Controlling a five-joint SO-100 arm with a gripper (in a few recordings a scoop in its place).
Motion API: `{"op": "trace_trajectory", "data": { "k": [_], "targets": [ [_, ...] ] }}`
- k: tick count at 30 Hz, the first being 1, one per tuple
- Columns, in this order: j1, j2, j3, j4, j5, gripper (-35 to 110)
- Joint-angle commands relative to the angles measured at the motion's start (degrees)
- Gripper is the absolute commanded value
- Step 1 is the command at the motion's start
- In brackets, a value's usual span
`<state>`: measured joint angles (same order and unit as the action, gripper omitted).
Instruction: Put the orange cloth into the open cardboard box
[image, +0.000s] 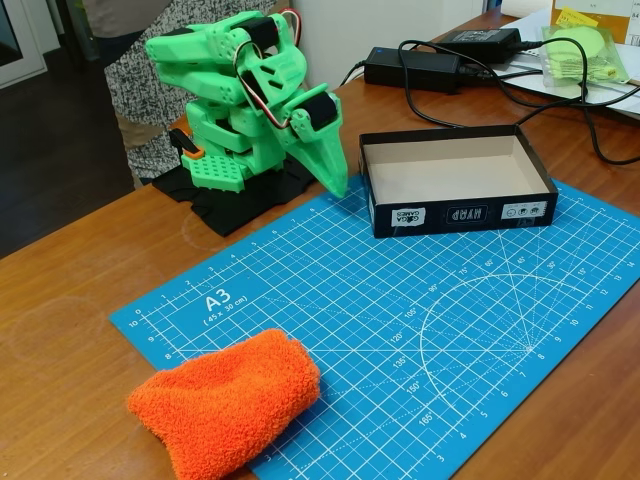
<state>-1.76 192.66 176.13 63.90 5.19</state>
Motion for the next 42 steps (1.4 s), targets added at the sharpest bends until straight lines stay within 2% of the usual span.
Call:
{"op": "trace_trajectory", "data": {
  "k": [1, 5, 9, 11, 13, 16, 22, 27, 31, 34, 36, 38, 42],
  "targets": [
    [-1.1, 0.8, -0.1, 0.9, 0.8, 0],
    [1.2, 0.8, 0.0, -1.1, -0.7, 0],
    [14.4, -2.3, -12.6, -3.7, -2.2, 5],
    [21.9, -13.5, -22.5, -7.0, -4.0, 14],
    [28.7, -33.0, -35.2, -9.9, -2.6, 20],
    [34.0, -62.2, -57.0, -5.5, -3.5, 28],
    [40.7, -86.2, -72.2, -4.9, -11.2, 31],
    [44.6, -106.1, -89.6, 4.2, -17.1, 34],
    [49.5, -121.7, -109.6, 9.4, -18.0, 35],
    [51.9, -138.3, -135.5, 21.7, -19.3, 35],
    [53.3, -153.3, -163.3, 31.1, -19.3, 36],
    [53.9, -160.0, -175.3, 30.9, -20.6, 36],
    [53.9, -162.6, -179.4, 31.0, -22.7, 35]
  ]
}}
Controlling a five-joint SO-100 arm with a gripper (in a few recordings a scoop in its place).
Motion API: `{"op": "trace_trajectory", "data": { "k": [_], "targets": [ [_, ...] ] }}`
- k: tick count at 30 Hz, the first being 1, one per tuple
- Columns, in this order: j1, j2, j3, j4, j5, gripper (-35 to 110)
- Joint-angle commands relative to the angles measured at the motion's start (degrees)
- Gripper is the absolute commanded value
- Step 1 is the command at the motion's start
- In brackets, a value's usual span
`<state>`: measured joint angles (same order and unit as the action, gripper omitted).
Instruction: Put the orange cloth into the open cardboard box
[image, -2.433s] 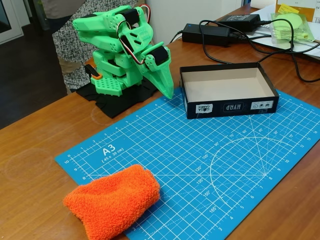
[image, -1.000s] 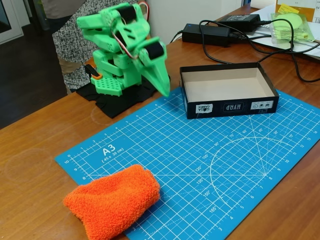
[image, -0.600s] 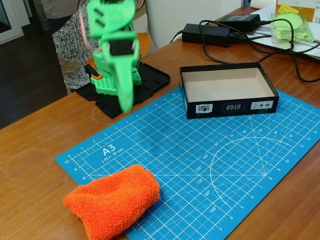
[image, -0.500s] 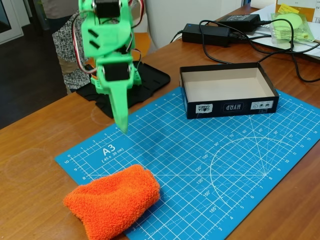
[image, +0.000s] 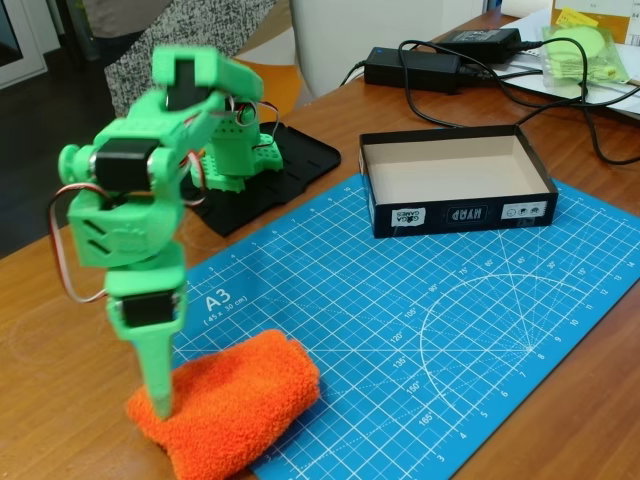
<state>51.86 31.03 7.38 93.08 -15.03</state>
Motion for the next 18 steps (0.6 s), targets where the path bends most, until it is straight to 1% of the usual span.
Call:
{"op": "trace_trajectory", "data": {
  "k": [1, 10, 15, 18],
  "targets": [
    [0.4, -1.9, -12.6, 1.8, -3.3, 35],
    [-0.7, -2.1, -13.0, 1.9, -6.7, 35],
    [-1.0, 3.2, 1.1, 1.9, -1.3, 37],
    [-1.2, 9.6, 13.3, 1.9, 0.0, 34]
  ]
}}
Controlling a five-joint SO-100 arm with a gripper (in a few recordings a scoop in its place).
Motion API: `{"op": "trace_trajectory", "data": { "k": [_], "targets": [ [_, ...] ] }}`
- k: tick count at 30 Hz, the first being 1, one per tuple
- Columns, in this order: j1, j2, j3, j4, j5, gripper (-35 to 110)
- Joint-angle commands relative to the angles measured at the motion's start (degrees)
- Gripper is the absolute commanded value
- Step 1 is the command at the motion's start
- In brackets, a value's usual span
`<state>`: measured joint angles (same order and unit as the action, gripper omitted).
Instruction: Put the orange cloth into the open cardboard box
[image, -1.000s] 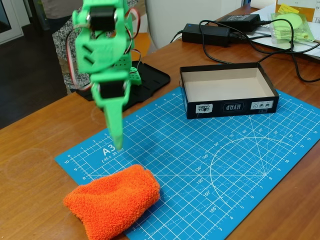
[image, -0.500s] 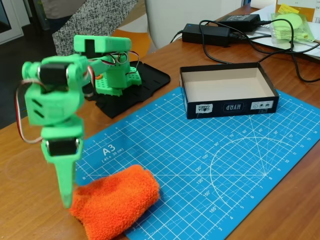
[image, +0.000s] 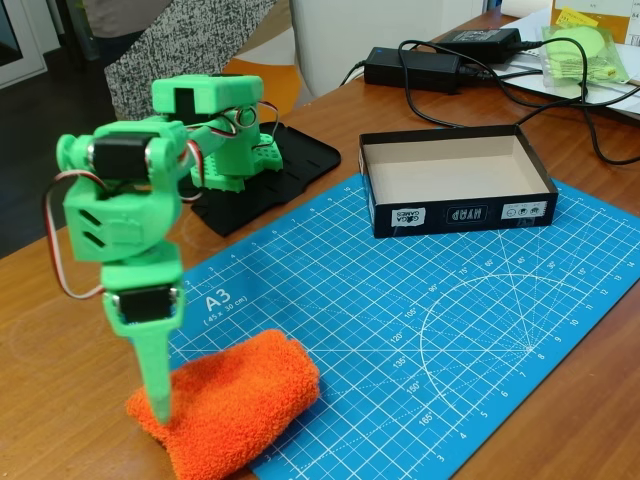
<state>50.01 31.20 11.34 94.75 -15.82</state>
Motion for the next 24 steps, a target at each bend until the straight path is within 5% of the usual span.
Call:
{"op": "trace_trajectory", "data": {
  "k": [1, 18, 21, 24],
  "targets": [
    [0.6, 12.1, 12.7, 0.3, 1.1, 34],
    [-8.3, 32.3, 30.6, -3.9, 9.4, 32],
    [-7.4, 36.6, 43.7, -11.0, 8.1, 31],
    [-6.7, 51.4, 70.5, -28.6, 6.0, 32]
  ]
}}
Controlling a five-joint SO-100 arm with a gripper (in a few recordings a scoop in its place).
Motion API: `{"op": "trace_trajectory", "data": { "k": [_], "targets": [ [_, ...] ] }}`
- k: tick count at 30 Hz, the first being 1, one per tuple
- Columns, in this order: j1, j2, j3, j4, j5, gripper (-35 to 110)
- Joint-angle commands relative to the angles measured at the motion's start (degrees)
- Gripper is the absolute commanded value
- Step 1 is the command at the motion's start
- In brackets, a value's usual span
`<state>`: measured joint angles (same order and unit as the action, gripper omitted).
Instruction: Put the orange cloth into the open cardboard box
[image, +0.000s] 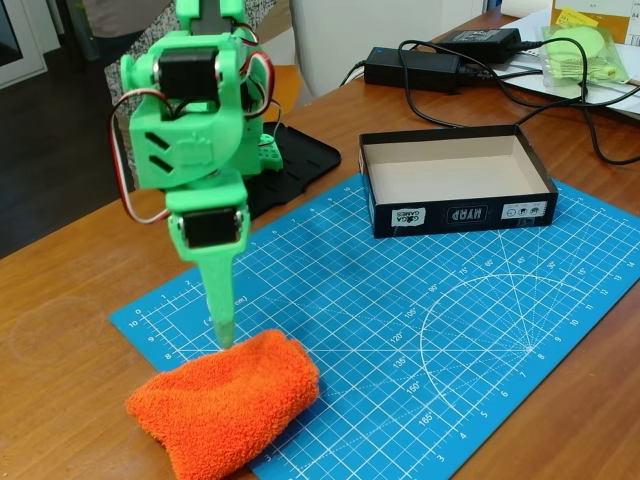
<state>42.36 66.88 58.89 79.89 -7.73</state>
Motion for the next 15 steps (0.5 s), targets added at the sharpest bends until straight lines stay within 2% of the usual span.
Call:
{"op": "trace_trajectory", "data": {
  "k": [1, 3, 5, 15],
  "targets": [
    [1.1, 21.6, 30.7, -19.1, -3.3, 32],
    [1.2, 30.3, 41.3, -25.8, -4.7, 32],
    [1.8, 31.6, 42.6, -25.7, -6.0, 33],
    [8.7, 8.6, 24.6, -18.4, -7.6, 32]
  ]
}}
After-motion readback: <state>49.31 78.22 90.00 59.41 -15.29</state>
